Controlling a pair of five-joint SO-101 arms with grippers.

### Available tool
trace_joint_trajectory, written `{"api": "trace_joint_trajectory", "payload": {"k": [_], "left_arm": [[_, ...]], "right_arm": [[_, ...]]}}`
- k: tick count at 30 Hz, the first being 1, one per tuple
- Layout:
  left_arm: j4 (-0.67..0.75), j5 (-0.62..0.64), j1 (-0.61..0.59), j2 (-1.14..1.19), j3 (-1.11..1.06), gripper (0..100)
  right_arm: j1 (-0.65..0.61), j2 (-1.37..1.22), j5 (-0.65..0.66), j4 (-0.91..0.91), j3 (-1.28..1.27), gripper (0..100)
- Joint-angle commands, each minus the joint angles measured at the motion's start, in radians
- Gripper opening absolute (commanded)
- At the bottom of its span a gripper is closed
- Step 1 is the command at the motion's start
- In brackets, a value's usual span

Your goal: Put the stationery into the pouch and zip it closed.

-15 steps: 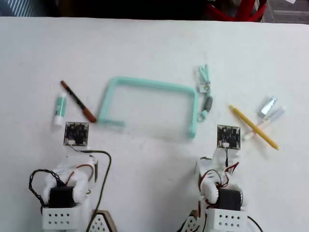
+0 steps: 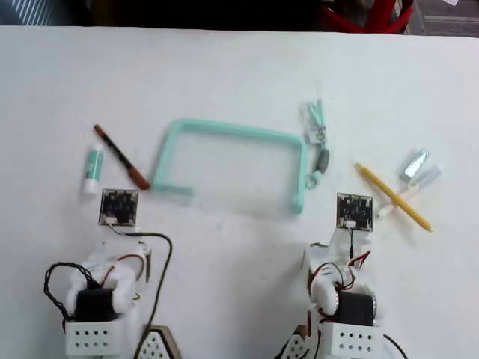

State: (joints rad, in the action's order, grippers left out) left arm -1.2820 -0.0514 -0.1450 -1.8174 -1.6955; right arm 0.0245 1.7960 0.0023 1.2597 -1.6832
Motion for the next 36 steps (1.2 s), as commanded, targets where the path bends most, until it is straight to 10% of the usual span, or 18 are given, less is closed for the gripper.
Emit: {"api": "trace_joint_trajectory", "payload": {"k": [1,4,15,26,36], "left_arm": [[0.026,-0.235,-0.053,-0.007,0.002,3],[0.071,-0.483,-0.073,-0.007,0.002,3],[0.021,-0.707,0.064,-0.007,0.315,26],[0.084,-0.74,0.61,-0.004,0.338,23],[0.074,-0.647,0.742,0.234,0.532,23]], "right_arm": [[0.005,0.002,0.009,0.005,-0.008,2.0],[0.005,0.002,0.009,0.005,-0.008,2.0],[0.005,0.002,0.009,0.005,-0.008,1.9],[0.005,0.002,0.008,0.005,-0.008,2.0],[0.005,0.004,0.006,0.002,-0.008,2.1]]}}
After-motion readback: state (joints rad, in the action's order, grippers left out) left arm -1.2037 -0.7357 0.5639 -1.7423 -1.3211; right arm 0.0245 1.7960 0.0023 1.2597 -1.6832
